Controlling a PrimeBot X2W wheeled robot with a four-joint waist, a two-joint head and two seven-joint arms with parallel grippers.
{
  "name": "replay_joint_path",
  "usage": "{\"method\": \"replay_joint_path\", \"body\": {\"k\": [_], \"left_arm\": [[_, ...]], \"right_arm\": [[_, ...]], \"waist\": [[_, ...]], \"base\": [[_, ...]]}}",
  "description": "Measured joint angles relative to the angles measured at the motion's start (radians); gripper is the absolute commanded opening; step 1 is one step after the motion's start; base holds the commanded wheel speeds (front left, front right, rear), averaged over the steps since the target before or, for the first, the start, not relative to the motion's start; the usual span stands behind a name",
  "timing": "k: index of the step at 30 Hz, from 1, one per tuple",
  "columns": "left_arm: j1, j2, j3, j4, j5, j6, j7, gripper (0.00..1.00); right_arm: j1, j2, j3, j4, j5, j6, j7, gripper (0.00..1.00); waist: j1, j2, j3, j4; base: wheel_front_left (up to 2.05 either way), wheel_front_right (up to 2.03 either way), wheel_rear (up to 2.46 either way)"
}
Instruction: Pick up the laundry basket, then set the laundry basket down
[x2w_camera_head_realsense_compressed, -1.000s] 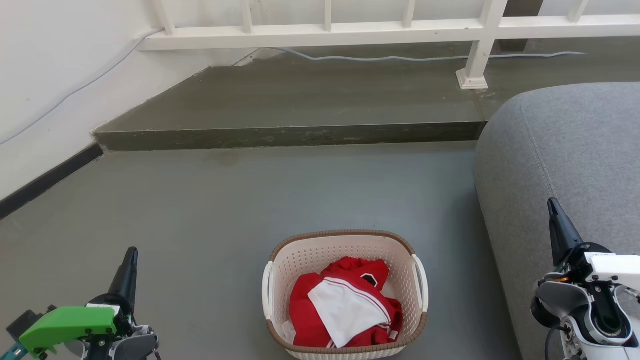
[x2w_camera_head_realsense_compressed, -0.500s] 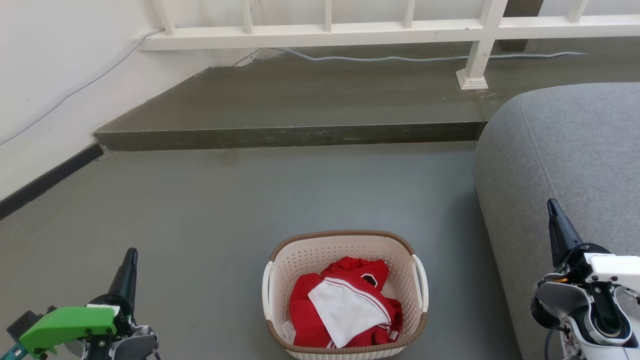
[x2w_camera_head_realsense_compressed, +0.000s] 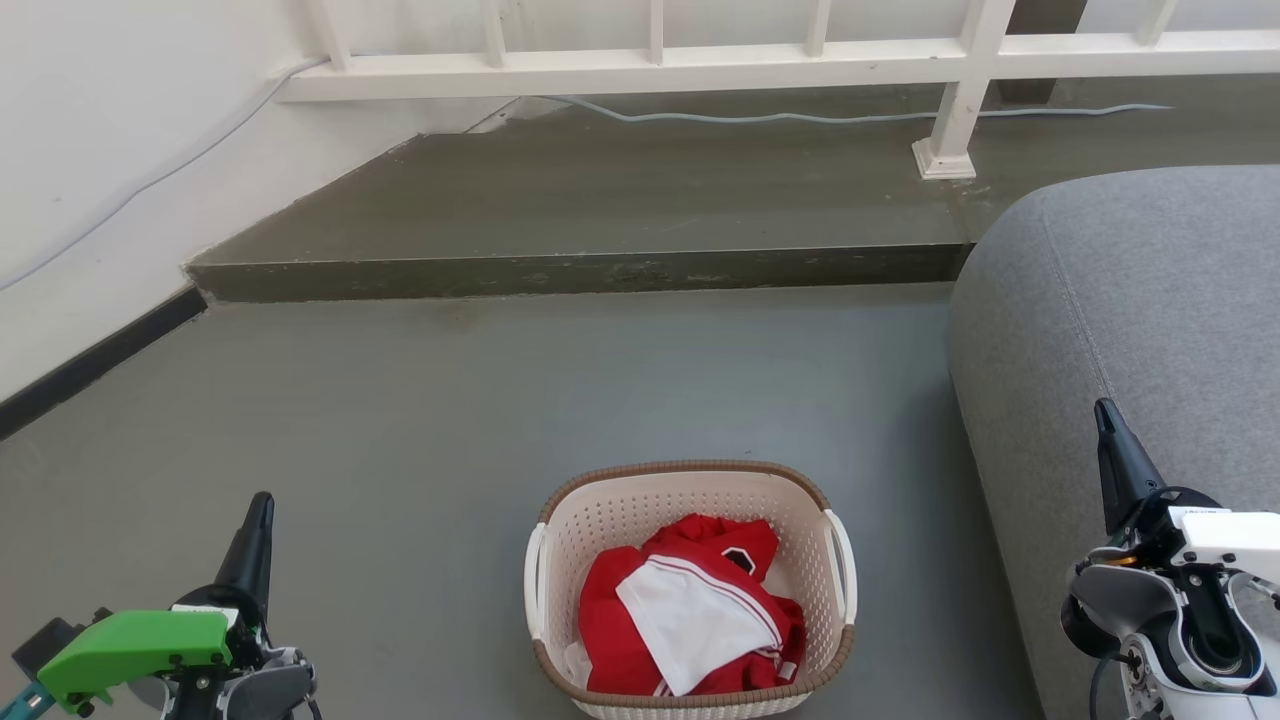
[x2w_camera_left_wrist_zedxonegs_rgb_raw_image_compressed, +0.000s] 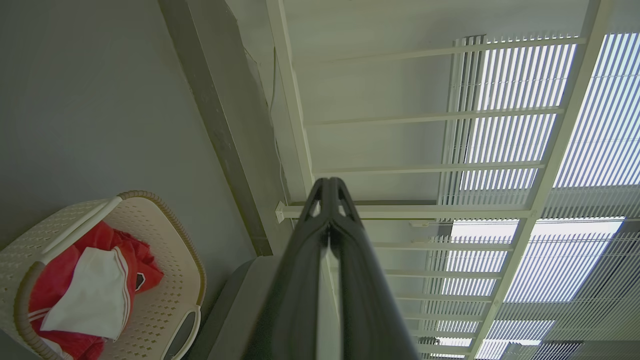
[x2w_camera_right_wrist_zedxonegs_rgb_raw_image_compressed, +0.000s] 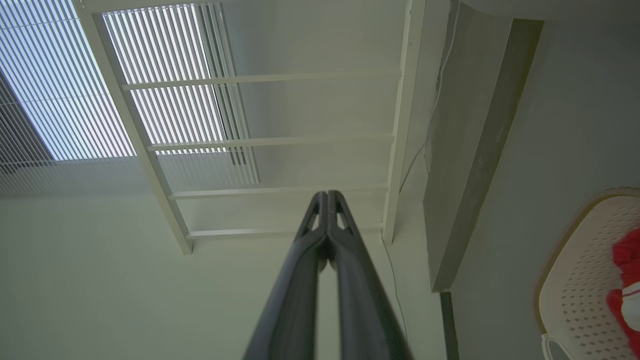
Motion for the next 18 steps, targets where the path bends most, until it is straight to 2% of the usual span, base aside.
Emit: {"method": "replay_joint_path", "body": {"k": [18], "left_arm": [[-0.009, 0.000, 0.001, 0.006, 0.000, 0.000, 0.007, 0.00]], "right_arm": [[0.000, 0.000, -0.002, 0.003, 0.000, 0.000, 0.000, 0.00]], "waist": [[0.0000, 0.0000, 0.000, 0.000]], "base": [[0.00, 0.00, 0.00]]}}
